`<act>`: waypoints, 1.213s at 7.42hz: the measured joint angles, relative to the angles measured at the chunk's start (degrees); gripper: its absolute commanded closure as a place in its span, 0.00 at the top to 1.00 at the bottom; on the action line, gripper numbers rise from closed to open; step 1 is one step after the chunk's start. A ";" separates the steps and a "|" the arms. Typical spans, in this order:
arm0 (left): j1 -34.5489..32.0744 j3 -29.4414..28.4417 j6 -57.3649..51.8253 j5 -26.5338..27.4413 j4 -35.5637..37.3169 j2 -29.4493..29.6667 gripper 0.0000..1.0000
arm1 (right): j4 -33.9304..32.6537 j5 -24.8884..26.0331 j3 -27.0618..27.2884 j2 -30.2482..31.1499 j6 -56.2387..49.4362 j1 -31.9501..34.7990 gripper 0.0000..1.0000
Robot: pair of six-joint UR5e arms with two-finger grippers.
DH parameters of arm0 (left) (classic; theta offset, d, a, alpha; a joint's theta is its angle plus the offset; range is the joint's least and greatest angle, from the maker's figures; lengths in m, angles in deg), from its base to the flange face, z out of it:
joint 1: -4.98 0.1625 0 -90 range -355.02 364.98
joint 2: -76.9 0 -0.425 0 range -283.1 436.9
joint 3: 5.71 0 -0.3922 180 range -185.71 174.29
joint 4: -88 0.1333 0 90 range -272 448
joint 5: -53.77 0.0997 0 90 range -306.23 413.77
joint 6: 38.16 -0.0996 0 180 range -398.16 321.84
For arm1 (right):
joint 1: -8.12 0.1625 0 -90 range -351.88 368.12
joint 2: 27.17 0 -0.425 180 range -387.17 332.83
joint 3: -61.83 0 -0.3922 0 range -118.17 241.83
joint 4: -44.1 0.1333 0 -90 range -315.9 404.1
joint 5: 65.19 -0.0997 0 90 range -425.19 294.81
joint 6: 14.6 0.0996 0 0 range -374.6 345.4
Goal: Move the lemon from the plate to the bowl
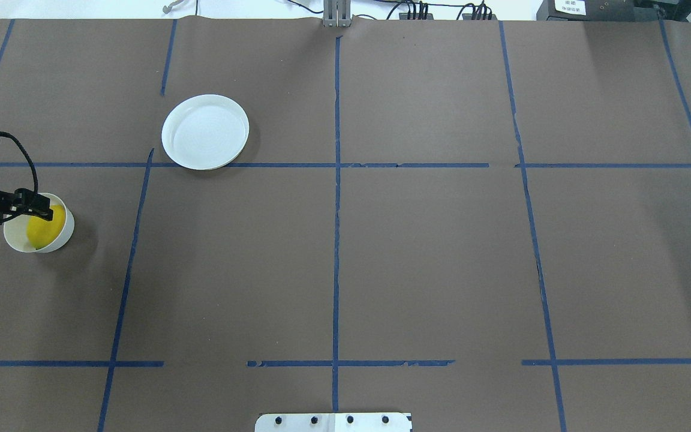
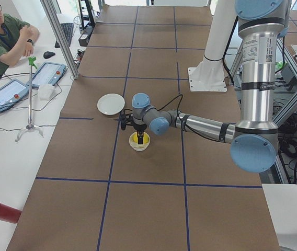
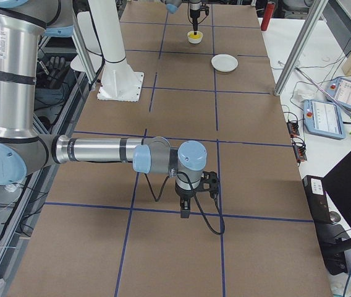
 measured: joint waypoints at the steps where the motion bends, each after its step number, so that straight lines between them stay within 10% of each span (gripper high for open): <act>1: -2.20 1.68 -6.28 -0.21 3.00 -0.24 1.00 | 0.00 0.00 0.00 0.00 0.00 0.00 1.00; 6: -29.96 5.91 -48.06 -4.52 30.53 -0.74 1.00 | 0.00 0.00 -0.03 0.00 0.00 0.00 1.00; 9: -34.92 4.42 -59.94 -5.95 36.27 -2.92 1.00 | 0.00 0.00 -0.01 -0.03 0.00 0.00 1.00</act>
